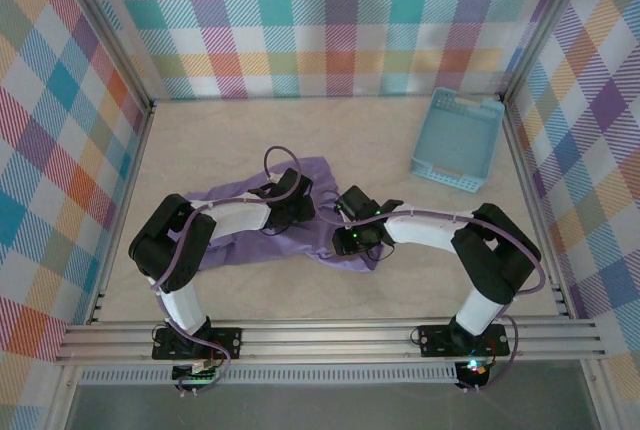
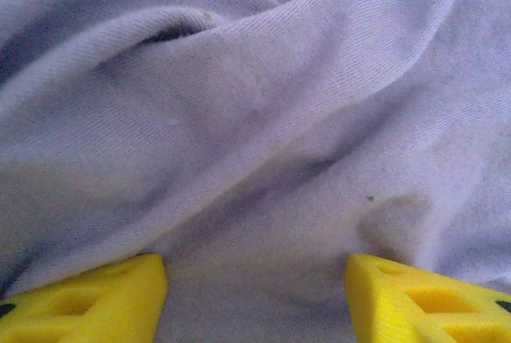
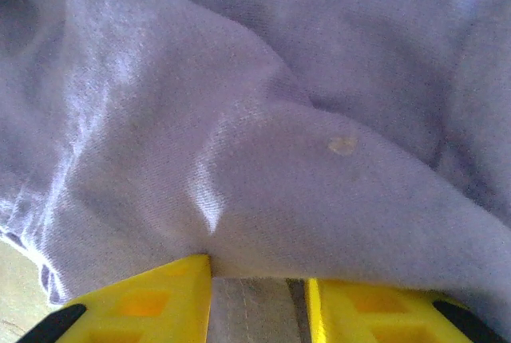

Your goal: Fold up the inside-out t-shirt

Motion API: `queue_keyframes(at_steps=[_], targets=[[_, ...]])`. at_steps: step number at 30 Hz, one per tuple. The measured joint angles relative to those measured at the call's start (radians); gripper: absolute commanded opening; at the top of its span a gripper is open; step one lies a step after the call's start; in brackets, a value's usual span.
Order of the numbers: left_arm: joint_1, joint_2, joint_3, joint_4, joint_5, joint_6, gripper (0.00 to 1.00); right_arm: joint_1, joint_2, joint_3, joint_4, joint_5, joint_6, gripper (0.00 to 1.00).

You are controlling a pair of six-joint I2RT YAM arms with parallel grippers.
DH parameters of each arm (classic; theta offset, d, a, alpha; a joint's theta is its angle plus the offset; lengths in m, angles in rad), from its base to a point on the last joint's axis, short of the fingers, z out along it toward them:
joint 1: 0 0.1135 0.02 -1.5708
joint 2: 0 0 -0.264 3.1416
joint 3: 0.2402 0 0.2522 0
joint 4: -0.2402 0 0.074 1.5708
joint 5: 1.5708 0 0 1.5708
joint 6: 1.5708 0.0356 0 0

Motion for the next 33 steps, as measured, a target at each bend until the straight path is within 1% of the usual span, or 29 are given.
queue_keyframes(at_steps=[2,7,11,16,19,22,29,33], targets=[[0.0,0.0,0.0,0.0,0.0,0.0,0.62,0.004,0.003,0.002,0.0,0.004,-0.001,0.34],[0.0,0.0,0.0,0.0,-0.002,0.0,0.62,0.022,0.003,0.003,-0.001,0.008,-0.004,0.23],[0.0,0.001,0.0,-0.002,-0.008,-0.001,0.62,0.03,-0.003,0.001,-0.004,0.008,-0.001,0.16],[0.0,0.01,0.014,-0.031,-0.026,-0.007,0.62,0.037,-0.063,-0.024,-0.01,0.01,0.002,0.07],[0.0,0.012,0.021,-0.047,-0.035,-0.01,0.62,0.049,-0.101,-0.04,-0.011,0.011,0.001,0.03],[0.0,0.017,0.031,-0.063,-0.05,-0.017,0.62,0.064,-0.129,-0.059,-0.015,0.011,0.002,0.03],[0.024,0.043,0.077,-0.128,-0.079,-0.043,0.62,0.103,-0.217,-0.117,-0.033,0.019,0.012,0.09],[0.029,0.062,0.106,-0.153,-0.081,-0.054,0.62,0.107,-0.231,-0.133,-0.009,0.014,0.029,0.09]])
